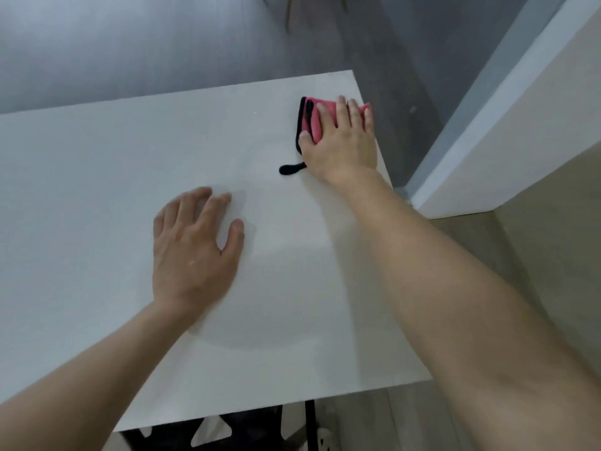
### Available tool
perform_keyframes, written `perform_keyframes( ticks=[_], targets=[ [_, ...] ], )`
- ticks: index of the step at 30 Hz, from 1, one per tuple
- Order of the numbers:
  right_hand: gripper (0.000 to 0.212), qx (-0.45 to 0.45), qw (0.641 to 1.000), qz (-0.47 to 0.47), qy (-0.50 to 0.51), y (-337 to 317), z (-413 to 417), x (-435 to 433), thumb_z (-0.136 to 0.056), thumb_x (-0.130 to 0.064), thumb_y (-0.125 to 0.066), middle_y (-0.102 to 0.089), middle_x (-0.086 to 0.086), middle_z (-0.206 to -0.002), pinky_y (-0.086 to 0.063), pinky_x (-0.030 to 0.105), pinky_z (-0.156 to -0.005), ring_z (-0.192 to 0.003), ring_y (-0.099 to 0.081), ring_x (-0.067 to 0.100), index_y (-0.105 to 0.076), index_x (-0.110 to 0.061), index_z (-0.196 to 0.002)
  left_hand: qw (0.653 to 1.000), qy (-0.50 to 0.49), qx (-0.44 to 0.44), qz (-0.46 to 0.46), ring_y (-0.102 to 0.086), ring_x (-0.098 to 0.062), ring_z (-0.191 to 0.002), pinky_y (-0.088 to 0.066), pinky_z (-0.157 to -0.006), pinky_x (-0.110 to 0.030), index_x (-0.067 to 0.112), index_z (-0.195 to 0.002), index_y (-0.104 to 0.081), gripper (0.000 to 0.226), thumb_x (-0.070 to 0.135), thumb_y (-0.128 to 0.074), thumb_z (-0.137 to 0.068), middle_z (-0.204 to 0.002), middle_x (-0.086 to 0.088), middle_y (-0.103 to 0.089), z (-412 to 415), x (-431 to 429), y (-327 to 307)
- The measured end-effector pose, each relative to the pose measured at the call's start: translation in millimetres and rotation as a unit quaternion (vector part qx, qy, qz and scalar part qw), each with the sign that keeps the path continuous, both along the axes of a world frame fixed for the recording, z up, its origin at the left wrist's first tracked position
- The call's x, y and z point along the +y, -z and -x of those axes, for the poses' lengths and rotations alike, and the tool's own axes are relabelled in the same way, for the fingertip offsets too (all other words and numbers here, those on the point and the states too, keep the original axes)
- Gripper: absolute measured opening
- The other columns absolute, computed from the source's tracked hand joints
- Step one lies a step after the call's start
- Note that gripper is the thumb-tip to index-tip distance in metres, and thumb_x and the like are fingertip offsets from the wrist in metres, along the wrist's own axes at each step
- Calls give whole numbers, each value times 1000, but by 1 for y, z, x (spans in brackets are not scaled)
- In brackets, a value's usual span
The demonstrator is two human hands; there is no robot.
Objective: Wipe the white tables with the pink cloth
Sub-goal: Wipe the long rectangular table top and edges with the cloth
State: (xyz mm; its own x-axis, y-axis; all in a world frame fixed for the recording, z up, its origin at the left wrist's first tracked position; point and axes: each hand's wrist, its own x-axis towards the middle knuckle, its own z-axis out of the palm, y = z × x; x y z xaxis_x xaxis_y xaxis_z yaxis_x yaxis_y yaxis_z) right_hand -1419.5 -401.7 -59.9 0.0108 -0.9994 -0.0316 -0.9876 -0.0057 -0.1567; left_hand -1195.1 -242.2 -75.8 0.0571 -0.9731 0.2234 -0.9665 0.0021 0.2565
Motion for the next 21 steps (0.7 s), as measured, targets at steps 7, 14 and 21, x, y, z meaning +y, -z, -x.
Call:
perform_keyframes(
  ticks=[7,14,21],
  targets=[
    [75,-15,998,54,-38,8,3,158,-110,-58,-23,-7,13,-181,-1,51,-136,-168,2,26,-18,-18,-173,1000,7,-6,-15,-42,-30,-145,-28,-126,-49,25,-147,-57,52,53,-44,-105,-153,-2,-50,0,1,-1],
    [75,-6,994,43,-98,5,9,173,-105,-60,-26,-19,10,-179,-6,50,-136,-167,-12,24,-30,-22,-171,1000,14,-13,-3,-43,-31,-144,-29,-126,-49,24,-147,-57,52,51,-43,-105,-152,-4,-51,1,1,-1],
    [75,-11,999,10,-29,5,-63,76,-107,-57,-22,-10,16,-180,7,52,-134,-168,-4,30,-19,-20,-173,1000,9,-14,14,-51,-29,-133,-37,-114,-48,28,-139,-60,38,38,-49,-104,-144,-1,-58,-2,-3,3]
  ],
)
